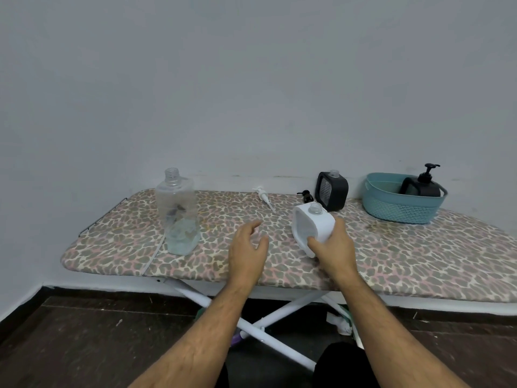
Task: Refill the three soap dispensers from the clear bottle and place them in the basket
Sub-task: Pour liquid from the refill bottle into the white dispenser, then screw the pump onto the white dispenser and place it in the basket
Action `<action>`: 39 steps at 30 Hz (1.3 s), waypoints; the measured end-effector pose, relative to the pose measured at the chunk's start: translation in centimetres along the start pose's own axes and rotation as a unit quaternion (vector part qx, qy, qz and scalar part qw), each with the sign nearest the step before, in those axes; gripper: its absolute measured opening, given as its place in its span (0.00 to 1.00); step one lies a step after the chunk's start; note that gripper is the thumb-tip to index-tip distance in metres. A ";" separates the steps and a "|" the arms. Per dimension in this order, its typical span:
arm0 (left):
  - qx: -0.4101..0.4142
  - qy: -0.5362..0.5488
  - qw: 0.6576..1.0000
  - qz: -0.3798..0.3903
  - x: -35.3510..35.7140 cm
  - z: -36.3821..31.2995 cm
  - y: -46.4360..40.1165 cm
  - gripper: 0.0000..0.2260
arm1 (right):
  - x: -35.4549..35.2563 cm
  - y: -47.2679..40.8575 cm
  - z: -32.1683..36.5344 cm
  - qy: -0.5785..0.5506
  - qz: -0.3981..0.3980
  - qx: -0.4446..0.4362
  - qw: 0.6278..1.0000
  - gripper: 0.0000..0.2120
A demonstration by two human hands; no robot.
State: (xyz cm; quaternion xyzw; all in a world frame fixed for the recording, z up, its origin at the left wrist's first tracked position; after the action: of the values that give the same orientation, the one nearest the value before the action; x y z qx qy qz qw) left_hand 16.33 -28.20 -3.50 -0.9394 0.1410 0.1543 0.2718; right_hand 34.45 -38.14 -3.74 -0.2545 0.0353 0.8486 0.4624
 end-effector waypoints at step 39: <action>-0.104 -0.143 0.984 0.026 7.2 4.6 -16.0 0.20 | -1.3 -5.2 -2.8 -0.121 0.027 -0.047 0.991 0.24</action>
State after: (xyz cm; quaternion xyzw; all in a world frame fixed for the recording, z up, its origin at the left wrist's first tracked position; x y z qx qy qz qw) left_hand 27.53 -13.96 -2.32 -0.9267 0.1087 0.3076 0.1863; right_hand 40.37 -37.00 -4.63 -0.1706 -0.0535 0.8861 0.4276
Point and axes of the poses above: each hand's wrist, its own y-axis away from the middle knuckle, its own x-axis out of the palm, z = x × y, the point moved 3 cm from there along -y, towards the middle knuckle, and after that the axes turned 7 degrees about x, right-handed, at the moved point
